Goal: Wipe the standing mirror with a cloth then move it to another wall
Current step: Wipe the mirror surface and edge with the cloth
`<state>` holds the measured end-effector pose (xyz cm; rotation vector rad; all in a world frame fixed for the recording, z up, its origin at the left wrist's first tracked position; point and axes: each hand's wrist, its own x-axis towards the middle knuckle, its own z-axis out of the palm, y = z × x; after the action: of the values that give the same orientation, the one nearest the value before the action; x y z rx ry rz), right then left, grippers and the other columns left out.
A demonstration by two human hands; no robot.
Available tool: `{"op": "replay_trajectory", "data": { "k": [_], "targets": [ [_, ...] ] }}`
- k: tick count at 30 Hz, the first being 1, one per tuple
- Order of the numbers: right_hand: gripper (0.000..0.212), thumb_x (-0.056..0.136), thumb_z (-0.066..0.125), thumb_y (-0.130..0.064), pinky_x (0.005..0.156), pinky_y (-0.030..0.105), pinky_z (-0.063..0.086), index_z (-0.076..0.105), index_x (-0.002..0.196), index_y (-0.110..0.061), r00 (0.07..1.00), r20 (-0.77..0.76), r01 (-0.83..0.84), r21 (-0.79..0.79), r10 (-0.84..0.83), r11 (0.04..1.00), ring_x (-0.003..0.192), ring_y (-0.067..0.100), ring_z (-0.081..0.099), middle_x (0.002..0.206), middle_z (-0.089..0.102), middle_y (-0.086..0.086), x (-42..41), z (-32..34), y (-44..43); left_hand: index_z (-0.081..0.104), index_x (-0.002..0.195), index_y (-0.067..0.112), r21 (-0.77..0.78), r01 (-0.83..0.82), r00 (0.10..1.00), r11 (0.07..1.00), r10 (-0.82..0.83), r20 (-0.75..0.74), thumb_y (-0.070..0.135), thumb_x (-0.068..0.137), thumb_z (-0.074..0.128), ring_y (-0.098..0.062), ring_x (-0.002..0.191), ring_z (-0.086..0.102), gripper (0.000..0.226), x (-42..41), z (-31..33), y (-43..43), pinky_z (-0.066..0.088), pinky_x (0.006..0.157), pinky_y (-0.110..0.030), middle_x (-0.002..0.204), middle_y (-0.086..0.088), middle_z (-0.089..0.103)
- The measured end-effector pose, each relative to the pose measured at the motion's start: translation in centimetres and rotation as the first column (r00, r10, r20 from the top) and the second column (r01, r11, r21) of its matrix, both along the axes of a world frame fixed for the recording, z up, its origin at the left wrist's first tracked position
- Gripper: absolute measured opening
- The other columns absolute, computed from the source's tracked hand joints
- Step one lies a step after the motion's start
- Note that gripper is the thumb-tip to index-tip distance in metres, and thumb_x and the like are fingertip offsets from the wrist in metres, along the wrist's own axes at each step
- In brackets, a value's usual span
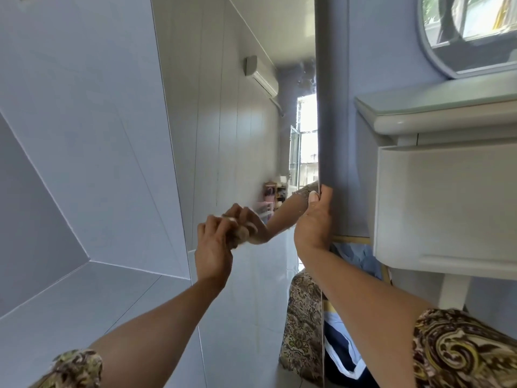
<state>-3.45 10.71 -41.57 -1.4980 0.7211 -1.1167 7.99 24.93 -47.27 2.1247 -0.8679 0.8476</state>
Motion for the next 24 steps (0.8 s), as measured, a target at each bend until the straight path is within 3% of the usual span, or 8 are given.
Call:
{"op": "replay_trajectory", "data": {
  "k": [2,4,6,10,14,18,21,24],
  "targets": [
    [0.027,0.104,0.026,-0.024,0.069,0.031,0.038,0.037,0.128,-0.02,1.0,-0.003,0.015,-0.004,-0.015,1.0,0.083,0.028,0.058,0.095,0.061,0.014,0.4,-0.3,-0.2,0.063,0.106,0.021,-0.132,0.027,1.0,0.991,-0.028,-0.008,-0.007,0.079,0.062,-0.027,0.102,0.049,0.038,1.3,3.5,-1.2,0.056,0.057,-0.041,0.11,0.006,0.046],
    [0.027,0.104,0.026,-0.024,0.069,0.03,0.037,0.037,0.129,-0.02,0.999,-0.019,0.032,-0.025,-0.032,0.999,0.084,0.029,0.059,0.1,0.063,0.017,0.7,-0.5,-0.4,0.062,0.107,0.016,-0.216,0.028,0.999,0.976,-0.017,0.049,-0.011,0.078,0.054,-0.033,0.1,0.052,0.04,2.6,7.9,-2.2,0.056,0.066,-0.046,0.114,0.0,0.046],
    [0.028,0.103,0.028,-0.02,0.069,0.031,0.04,0.036,0.131,-0.02,0.998,-0.054,0.039,-0.062,-0.042,0.997,0.087,0.03,0.061,0.103,0.064,0.019,0.7,-0.7,-0.3,0.062,0.109,0.012,-0.275,-0.016,0.995,0.961,0.042,0.09,-0.012,0.08,0.051,-0.031,0.103,0.052,0.038,3.4,11.1,-2.9,0.053,0.078,-0.043,0.117,-0.008,0.051],
    [0.029,0.103,0.028,-0.021,0.067,0.029,0.037,0.035,0.131,-0.02,0.997,-0.063,0.036,-0.063,-0.04,0.997,0.085,0.027,0.058,0.103,0.063,0.019,0.7,-0.7,-0.3,0.06,0.116,0.016,-0.391,-0.136,0.99,0.91,0.139,-0.021,-0.006,0.084,0.05,-0.026,0.109,0.05,0.04,3.2,10.5,-3.8,0.049,0.073,-0.038,0.123,-0.004,0.052],
    [0.029,0.104,0.026,-0.027,0.071,0.034,0.043,0.036,0.13,-0.023,0.999,-0.02,0.05,-0.022,-0.051,0.998,0.092,0.031,0.062,0.105,0.064,0.018,1.0,-0.6,-0.4,0.054,0.12,0.014,-0.242,-0.351,0.928,0.905,0.301,-0.218,-0.007,0.082,0.057,-0.035,0.109,0.046,0.044,1.5,3.5,-2.4,0.039,0.062,-0.037,0.124,-0.01,0.047],
    [0.03,0.103,0.028,-0.021,0.073,0.041,0.047,0.038,0.131,-0.021,0.999,0.0,0.051,-0.008,-0.051,0.999,0.089,0.033,0.061,0.105,0.064,0.017,0.8,-0.5,-0.4,0.053,0.12,0.007,-0.029,-0.303,0.888,0.953,0.271,-0.371,-0.012,0.076,0.059,-0.039,0.107,0.046,0.049,-0.9,-3.7,-0.1,0.046,0.062,-0.043,0.122,-0.019,0.045],
    [0.031,0.103,0.027,-0.021,0.07,0.036,0.043,0.039,0.132,-0.02,0.999,0.017,0.044,-0.01,-0.044,0.999,0.084,0.028,0.056,0.106,0.061,0.016,0.8,-0.5,-0.3,0.054,0.119,0.006,0.028,-0.243,0.89,0.97,0.235,-0.39,-0.011,0.08,0.056,-0.039,0.105,0.049,0.043,-1.3,-5.4,0.9,0.05,0.065,-0.045,0.121,-0.019,0.049],
    [0.029,0.103,0.029,-0.023,0.077,0.04,0.046,0.04,0.13,-0.021,0.998,0.043,0.035,0.019,-0.036,0.999,0.089,0.029,0.057,0.107,0.062,0.016,0.9,-0.5,-0.5,0.053,0.106,0.013,-0.076,-0.172,0.944,0.982,0.143,-0.297,0.0,0.084,0.057,-0.036,0.092,0.056,0.026,-0.4,-2.8,0.7,0.054,0.064,-0.047,0.109,-0.012,0.051]
  ]
}}
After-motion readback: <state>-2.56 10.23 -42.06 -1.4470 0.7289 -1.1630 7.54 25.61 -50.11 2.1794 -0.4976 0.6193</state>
